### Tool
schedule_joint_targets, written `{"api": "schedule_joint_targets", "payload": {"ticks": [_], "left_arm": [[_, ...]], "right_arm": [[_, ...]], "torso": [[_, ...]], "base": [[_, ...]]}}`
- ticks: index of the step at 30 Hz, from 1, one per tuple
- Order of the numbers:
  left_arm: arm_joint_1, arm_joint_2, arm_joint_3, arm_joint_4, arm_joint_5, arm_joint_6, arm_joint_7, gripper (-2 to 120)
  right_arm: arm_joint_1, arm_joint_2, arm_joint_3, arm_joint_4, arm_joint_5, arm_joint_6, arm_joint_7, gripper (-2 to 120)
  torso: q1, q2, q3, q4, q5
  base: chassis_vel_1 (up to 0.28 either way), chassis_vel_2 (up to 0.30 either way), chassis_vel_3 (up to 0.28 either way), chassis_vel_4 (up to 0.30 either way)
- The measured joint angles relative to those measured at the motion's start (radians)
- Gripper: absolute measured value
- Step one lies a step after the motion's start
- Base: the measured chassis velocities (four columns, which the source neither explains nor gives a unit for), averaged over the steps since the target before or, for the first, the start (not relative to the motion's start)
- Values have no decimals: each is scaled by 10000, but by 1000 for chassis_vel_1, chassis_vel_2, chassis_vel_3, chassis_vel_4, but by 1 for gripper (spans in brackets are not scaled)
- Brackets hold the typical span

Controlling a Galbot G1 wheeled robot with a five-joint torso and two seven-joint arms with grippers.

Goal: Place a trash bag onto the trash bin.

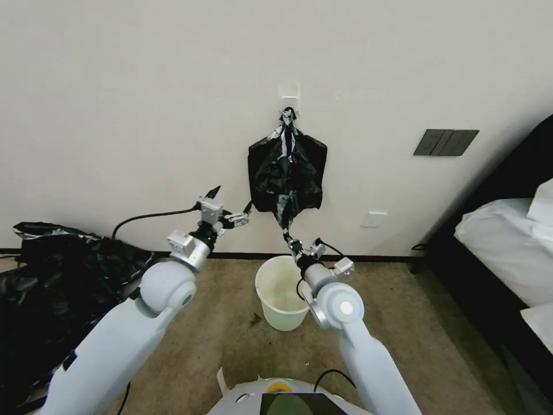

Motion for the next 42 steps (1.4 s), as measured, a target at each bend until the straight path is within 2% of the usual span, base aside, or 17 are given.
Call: {"api": "schedule_joint_targets", "payload": {"ticks": [9, 19, 30, 34, 38, 42], "left_arm": [[27, 49, 215, -156, 60, 30, 3, 100], [587, 105, -102, -500, 99, 41, 10, 100], [1017, 134, -216, -599, 302, 41, 30, 100], [656, 322, -54, -530, 316, 67, 25, 100], [-763, 708, 700, -176, 97, 420, -87, 100], [-1280, 821, 1081, -27, 86, 593, -78, 100]], "right_arm": [[-846, -66, 87, 419, -180, 0, -9, 0], [-1222, -34, -209, 645, -561, 8, -45, 0], [375, -69, -424, 458, -811, 22, -267, 0], [786, -93, -697, 430, -839, 20, -253, 0], [700, -92, -886, 415, -967, 10, -246, 0], [675, -96, -924, 417, -982, 7, -245, 0]], "torso": [[0, 0, -1, 0, 0], [-1, 1, -1, 0, 0], [0, 0, -1, 0, 0], [-1, 0, -1, 2, 0], [-1, 0, 0, -2, -1], [-1, 0, 0, -3, 0]], "base": [[0, 0, 0, 0], [0, 0, 0, 0], [0, 0, 0, 0], [0, 0, 0, 0], [0, 0, 0, 0], [0, 0, 0, 0]]}}
